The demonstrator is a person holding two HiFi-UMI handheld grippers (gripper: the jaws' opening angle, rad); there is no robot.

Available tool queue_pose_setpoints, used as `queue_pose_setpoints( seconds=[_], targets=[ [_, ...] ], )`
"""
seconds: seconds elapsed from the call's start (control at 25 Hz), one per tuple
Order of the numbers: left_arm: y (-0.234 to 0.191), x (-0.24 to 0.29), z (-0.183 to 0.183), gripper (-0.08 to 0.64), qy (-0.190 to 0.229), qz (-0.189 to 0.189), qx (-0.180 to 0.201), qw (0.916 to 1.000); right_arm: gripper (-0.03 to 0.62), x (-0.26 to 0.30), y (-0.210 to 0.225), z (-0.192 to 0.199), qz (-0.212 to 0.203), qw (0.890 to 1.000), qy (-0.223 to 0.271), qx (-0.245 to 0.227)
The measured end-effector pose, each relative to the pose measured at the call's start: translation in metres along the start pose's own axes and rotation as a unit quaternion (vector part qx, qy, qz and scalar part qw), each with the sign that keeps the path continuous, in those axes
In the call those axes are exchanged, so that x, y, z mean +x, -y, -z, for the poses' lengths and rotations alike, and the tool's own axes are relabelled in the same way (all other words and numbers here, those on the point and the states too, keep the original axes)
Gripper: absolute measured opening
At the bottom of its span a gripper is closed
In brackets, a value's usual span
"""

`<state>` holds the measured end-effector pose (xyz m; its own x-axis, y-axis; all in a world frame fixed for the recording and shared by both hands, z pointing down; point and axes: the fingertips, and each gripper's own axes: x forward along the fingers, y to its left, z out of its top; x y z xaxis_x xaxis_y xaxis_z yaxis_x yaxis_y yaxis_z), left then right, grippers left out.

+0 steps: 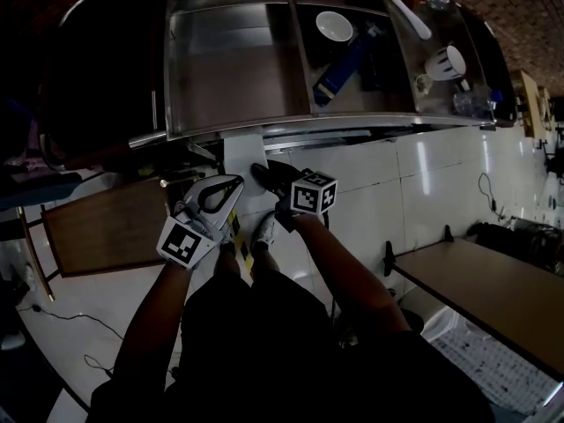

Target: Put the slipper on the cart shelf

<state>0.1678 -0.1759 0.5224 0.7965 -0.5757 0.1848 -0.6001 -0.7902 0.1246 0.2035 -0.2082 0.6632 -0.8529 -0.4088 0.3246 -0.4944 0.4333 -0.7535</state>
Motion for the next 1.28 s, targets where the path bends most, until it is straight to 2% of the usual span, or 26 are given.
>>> queue_pose_setpoints(
  seconds=[0.28, 0.64, 1.0, 1.28],
  targets=[
    [-0.011, 0.018, 0.004, 0.003, 0.002, 0.001, -0.005, 1.0000, 0.066, 0.019, 0.017, -0.036, 0.020, 0.999, 0.023, -0.033],
    [-0.022, 0.035, 0.005, 0.003, -0.002, 0.007, -0.013, 0.9999, 0.066, 0.031, 0.036, -0.087, 0.056, 0.991, 0.082, -0.086],
    [-0.027, 0.039, 0.011, 0.003, -0.006, 0.001, -0.021, 0.9998, 0.069, 0.045, 0.047, -0.106, 0.107, 0.976, 0.091, -0.169],
    [-0.027, 0.037, 0.013, 0.003, -0.008, -0.002, -0.025, 0.9997, 0.078, 0.052, 0.054, -0.120, 0.152, 0.963, 0.087, -0.206]
  ],
)
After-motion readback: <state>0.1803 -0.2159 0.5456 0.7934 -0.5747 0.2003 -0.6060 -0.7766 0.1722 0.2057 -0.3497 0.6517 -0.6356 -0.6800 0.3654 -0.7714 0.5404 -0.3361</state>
